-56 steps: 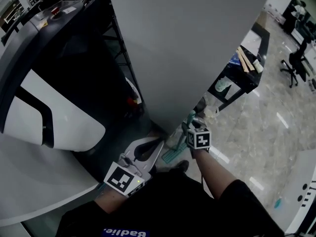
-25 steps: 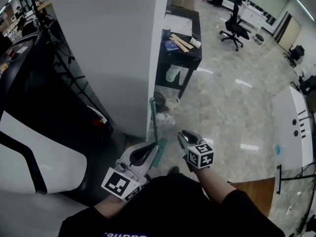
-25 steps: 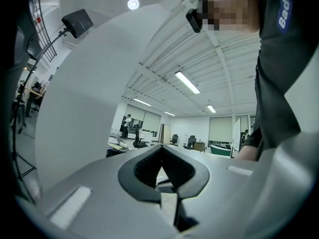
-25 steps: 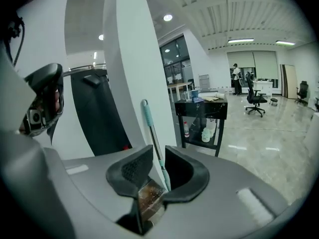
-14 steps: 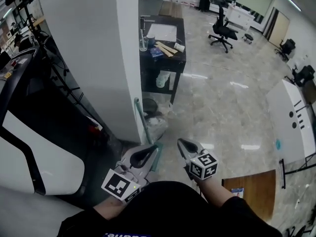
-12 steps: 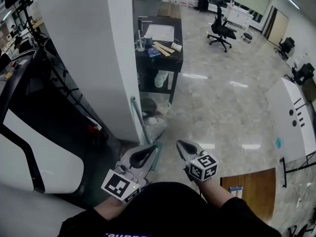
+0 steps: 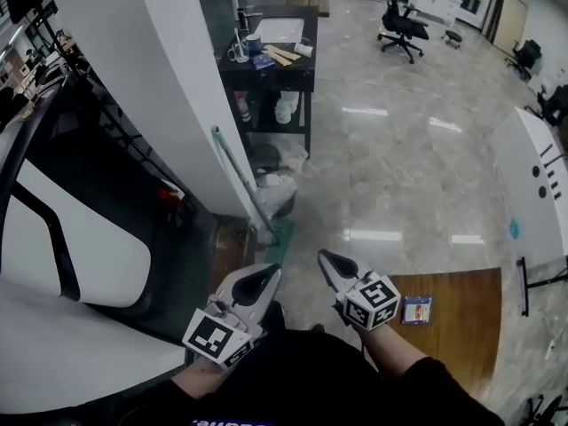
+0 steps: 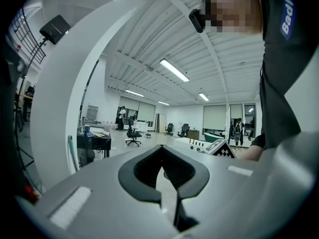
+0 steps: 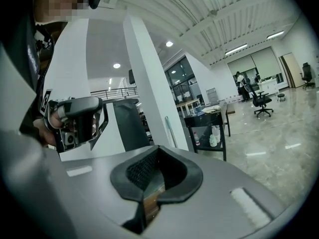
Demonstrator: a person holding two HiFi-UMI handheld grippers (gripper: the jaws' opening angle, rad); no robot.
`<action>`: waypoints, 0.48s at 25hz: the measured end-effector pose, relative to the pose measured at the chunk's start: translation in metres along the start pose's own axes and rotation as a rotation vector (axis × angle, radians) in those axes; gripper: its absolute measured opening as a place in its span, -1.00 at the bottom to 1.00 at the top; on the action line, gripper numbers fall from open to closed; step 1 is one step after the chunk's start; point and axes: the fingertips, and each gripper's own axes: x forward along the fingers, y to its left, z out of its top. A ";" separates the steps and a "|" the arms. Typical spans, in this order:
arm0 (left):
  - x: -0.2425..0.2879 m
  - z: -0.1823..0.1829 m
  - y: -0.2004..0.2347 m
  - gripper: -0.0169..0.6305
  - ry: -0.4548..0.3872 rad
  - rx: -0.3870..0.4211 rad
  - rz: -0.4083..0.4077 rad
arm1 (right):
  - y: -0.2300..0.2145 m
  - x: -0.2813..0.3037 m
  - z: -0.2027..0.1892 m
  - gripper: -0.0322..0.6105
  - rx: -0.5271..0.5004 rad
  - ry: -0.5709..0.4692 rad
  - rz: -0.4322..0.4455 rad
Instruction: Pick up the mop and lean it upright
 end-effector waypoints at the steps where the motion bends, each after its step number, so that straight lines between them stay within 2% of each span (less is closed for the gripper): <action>1: -0.006 -0.004 -0.010 -0.89 0.014 -0.002 0.008 | 0.005 -0.008 -0.006 -0.89 0.010 0.005 0.007; 6: -0.030 -0.010 -0.048 -0.89 0.035 0.003 0.024 | 0.033 -0.038 -0.023 -0.89 0.025 0.012 0.041; 12: -0.055 -0.008 -0.075 -0.89 0.022 0.018 -0.019 | 0.068 -0.063 -0.018 -0.89 -0.004 -0.019 0.029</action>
